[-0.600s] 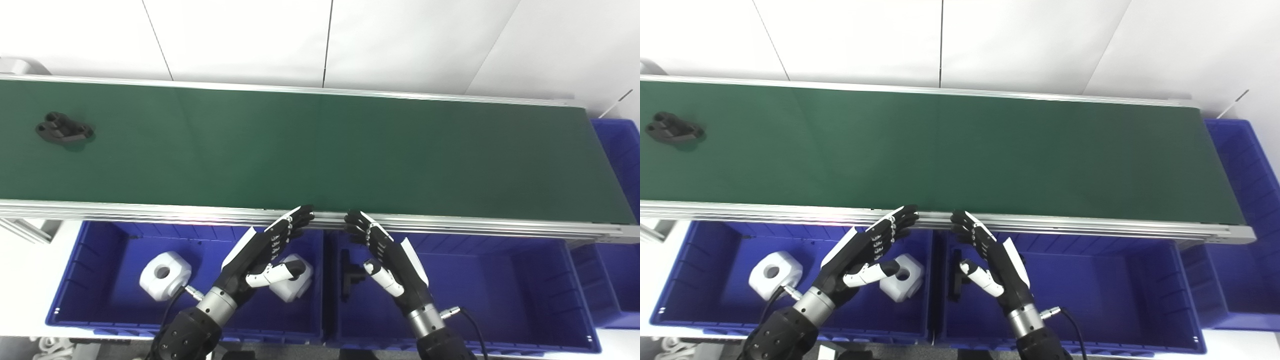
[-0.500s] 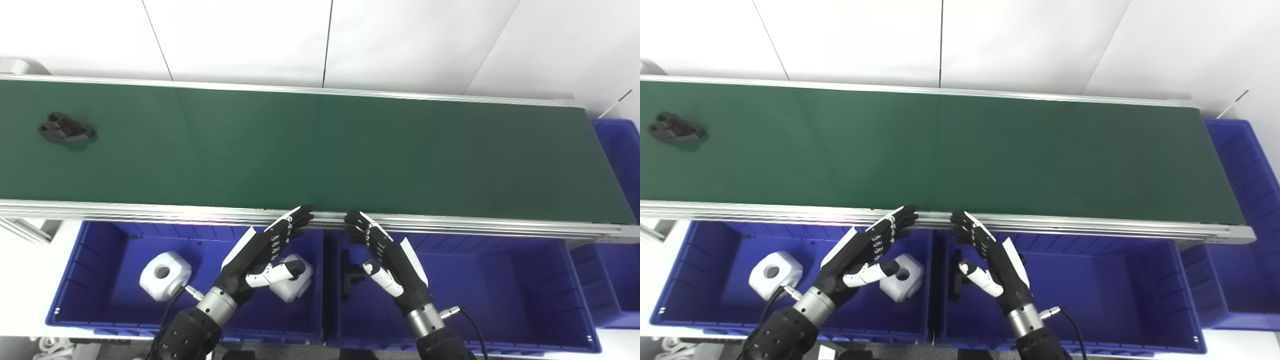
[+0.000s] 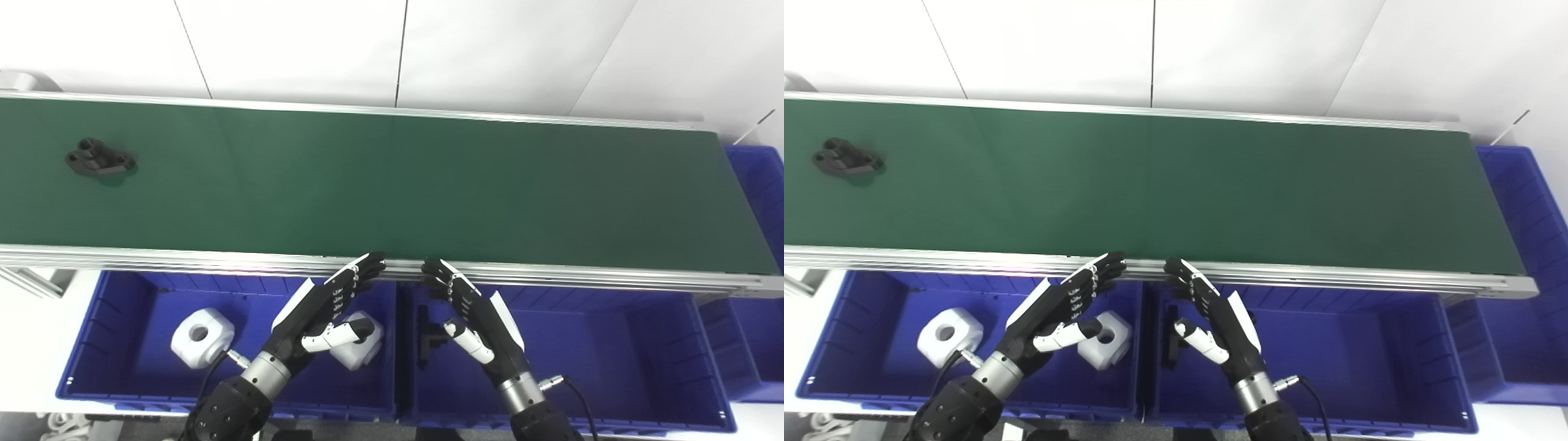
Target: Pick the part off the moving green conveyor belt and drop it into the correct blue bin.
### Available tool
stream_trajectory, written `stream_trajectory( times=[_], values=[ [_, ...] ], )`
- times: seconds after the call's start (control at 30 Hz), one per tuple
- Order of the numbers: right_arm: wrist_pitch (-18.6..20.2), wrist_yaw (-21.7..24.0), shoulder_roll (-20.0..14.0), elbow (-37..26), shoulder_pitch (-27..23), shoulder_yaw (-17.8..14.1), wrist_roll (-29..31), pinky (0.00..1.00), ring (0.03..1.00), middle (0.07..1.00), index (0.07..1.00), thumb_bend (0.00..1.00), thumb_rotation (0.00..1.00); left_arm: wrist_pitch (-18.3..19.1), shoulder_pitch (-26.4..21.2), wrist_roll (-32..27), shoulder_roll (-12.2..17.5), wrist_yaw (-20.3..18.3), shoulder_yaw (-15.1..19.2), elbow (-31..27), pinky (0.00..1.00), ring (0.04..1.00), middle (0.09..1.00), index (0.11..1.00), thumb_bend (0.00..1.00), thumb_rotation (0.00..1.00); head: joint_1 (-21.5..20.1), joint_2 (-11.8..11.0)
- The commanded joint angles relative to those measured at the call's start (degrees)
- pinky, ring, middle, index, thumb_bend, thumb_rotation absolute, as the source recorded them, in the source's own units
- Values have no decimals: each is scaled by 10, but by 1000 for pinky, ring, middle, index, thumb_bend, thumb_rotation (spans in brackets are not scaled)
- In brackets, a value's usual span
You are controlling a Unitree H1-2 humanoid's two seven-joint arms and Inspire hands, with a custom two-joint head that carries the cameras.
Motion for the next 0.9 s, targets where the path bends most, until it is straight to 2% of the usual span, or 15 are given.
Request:
stream_trajectory(
  times=[0.0,0.4,0.7,0.87],
  values=[
    [-35,2,1,-18,-2,-3,8,806,853,885,895,867,877,-6,-6,-12,-4,-3,-1,-11,953,958,926,914,779,628,1,-1],
    [-35,9,0,-10,-4,-5,17,815,855,885,896,860,860,-9,-7,-14,-6,-5,-2,-3,952,953,924,914,762,608,5,-6],
    [-35,9,-2,2,-6,-7,18,810,853,882,892,859,859,-19,-6,-7,-9,-1,-3,10,941,951,921,912,769,604,16,-26],
    [-35,14,-5,6,-5,-10,26,810,851,880,894,868,865,-24,-8,-6,-15,0,-6,19,945,954,922,911,760,591,39,-37]
  ],
)
